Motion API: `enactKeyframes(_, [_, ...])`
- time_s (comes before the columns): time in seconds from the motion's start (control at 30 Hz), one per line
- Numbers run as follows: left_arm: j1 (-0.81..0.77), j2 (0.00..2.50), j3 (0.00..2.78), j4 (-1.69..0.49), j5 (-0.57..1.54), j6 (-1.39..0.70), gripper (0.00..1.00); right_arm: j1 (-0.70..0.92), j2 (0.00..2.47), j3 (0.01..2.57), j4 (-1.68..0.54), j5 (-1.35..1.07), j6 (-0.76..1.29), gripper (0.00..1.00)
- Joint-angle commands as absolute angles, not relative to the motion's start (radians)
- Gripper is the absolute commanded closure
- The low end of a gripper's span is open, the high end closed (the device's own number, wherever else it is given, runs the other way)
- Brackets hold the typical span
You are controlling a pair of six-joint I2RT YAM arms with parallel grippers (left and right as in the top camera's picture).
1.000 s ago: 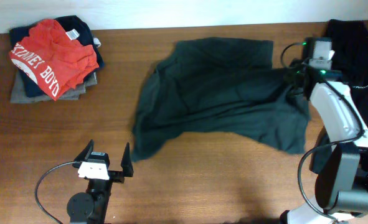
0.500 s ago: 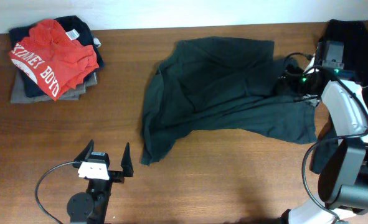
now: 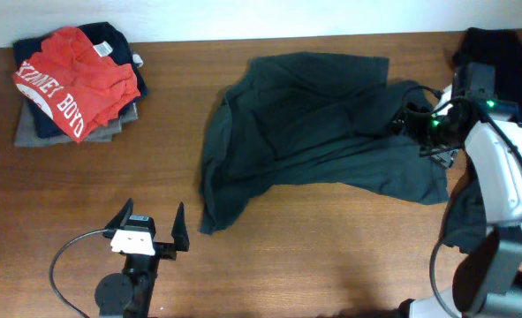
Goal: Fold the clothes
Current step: 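Grasp the shirt's right side and pull it rightward to spread it, then grasp the shirt's left edge with the left gripper and pull it left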
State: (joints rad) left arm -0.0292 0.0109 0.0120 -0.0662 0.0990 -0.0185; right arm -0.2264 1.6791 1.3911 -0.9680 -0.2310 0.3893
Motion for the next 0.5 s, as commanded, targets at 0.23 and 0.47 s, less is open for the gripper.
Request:
enactKeyframes(0.23, [-0.023, 0.006, 0.009, -0.075, 0.079, 0.020, 0.01, -0.222, 1.616, 1.410, -1.116, -0.085, 0.454, 0.01])
enactKeyframes(0.47, [-0.023, 0.006, 0.009, 0.075, 0.146, 0.015, 0.01, -0.201, 1.617, 1.410, -1.127, -0.085, 0.450, 0.01])
